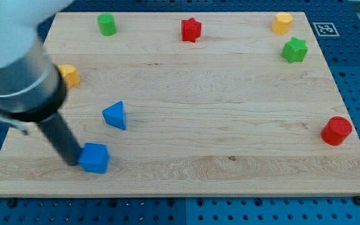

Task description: Slide the blue cube towards the right

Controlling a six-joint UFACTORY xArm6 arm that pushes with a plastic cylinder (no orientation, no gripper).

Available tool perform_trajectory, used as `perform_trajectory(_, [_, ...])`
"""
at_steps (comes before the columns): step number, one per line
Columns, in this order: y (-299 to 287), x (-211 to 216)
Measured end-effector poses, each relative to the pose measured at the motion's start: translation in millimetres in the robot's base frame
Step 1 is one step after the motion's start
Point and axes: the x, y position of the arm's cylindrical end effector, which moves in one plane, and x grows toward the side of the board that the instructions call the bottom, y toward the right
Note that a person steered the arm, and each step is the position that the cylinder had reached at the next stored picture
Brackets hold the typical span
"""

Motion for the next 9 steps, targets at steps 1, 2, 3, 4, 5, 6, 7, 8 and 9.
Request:
perform_trajectory(1, [92.1,-13.2])
perform_trajectory(2, [177.1,-33.5])
perform_trajectory(3, [174.4,-41.7])
perform_trajectory(4, [133.2,-37.1])
perform_trajectory(5, [108.8,-4.8])
perform_trajectory(6, [119.1,20.3])
perform_trajectory(7, [175.9,17.6])
perform_trajectory(8, [239.8,-26.2])
perform_trajectory(9, [271.6,-55.3])
